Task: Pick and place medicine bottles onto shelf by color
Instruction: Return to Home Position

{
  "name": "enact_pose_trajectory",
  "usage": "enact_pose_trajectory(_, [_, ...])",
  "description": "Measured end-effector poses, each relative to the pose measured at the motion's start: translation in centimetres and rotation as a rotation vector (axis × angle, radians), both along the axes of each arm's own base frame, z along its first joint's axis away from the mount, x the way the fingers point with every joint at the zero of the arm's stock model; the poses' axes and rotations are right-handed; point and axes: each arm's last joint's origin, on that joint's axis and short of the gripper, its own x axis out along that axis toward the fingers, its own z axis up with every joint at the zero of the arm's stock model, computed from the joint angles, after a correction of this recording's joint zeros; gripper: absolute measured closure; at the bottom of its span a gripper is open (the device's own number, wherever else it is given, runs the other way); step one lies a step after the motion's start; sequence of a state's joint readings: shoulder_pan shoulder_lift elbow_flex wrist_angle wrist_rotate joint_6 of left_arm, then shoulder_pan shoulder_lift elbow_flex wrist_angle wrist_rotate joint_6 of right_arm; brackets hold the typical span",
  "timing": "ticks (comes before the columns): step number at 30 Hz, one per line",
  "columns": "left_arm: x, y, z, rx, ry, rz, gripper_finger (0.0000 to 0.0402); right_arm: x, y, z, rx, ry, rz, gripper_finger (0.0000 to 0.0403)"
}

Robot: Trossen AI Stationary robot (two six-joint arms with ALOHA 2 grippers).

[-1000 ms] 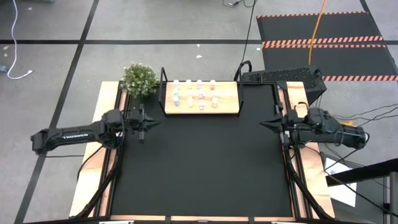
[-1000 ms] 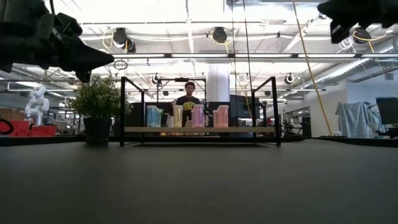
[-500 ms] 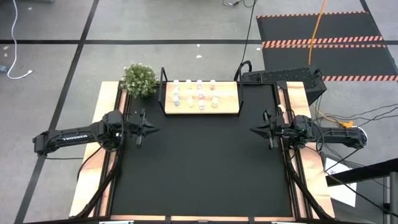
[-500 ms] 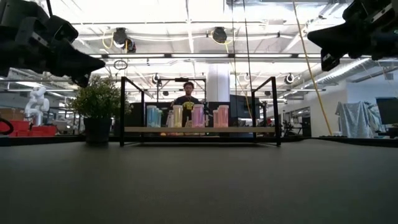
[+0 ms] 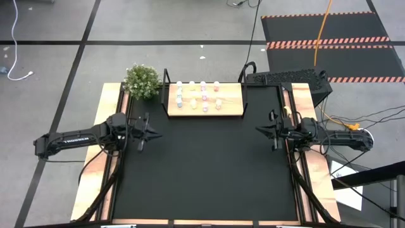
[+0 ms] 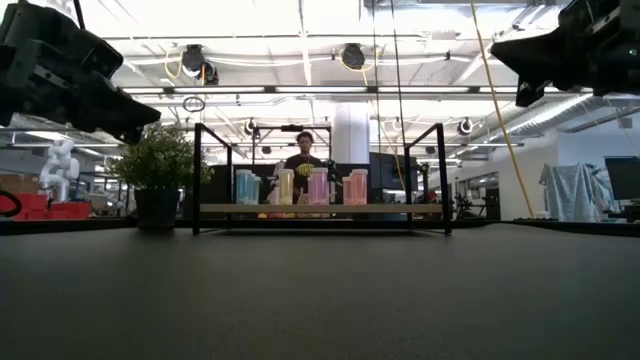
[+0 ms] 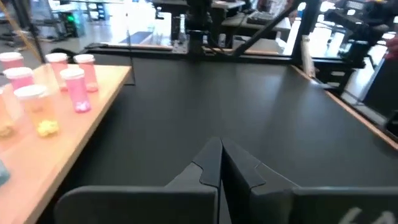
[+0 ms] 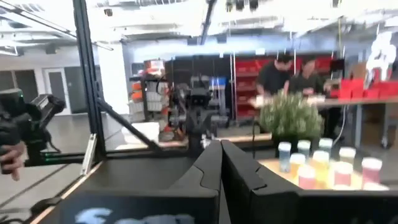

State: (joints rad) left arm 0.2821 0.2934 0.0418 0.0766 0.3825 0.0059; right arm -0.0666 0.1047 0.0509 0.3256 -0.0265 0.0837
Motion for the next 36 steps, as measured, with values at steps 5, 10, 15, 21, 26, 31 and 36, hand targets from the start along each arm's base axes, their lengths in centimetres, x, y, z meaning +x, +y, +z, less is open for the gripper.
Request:
enact_pose_trajectory(5, [-0.3, -0.3, 0.1, -0.028, -0.012, -0.074, 0.0386, 0.1, 0.0, -0.3, -0.013, 0.033, -0.003, 0.0403])
enact_pose_trajectory(10, [-0.8, -0.6, 0.3, -0.065, -0.029, -0.102, 0.0398, 0.1, 0.0, -0.8, -0.016, 0.083, -0.003, 0.0403])
enact_pose_trajectory(15, [-1.4, -0.8, 0.8, -0.08, -0.087, -0.102, 0.0396, 0.2, 0.0, -1.3, -0.015, 0.135, -0.007, 0.0403])
enact_pose_trajectory(21, [-1.8, -0.8, 1.3, -0.01, -0.157, -0.089, 0.0396, 0.2, 0.0, -1.5, -0.035, 0.161, -0.01, 0.0403])
enact_pose_trajectory(26, [-1.8, -0.7, 1.9, -0.005, -0.216, -0.053, 0.0394, 0.2, 0.0, -1.5, -0.055, 0.161, -0.016, 0.0403])
enact_pose_trajectory(31, [-1.9, -1.1, 3.2, -0.044, -0.335, -0.087, 0.0398, 0.2, 0.0, -1.1, -0.036, 0.113, -0.014, 0.0403])
enact_pose_trajectory(36, [-1.8, -1.5, 2.5, -0.053, -0.266, -0.12, 0.0399, 0.1, 0.0, -0.8, -0.013, 0.082, -0.003, 0.0403])
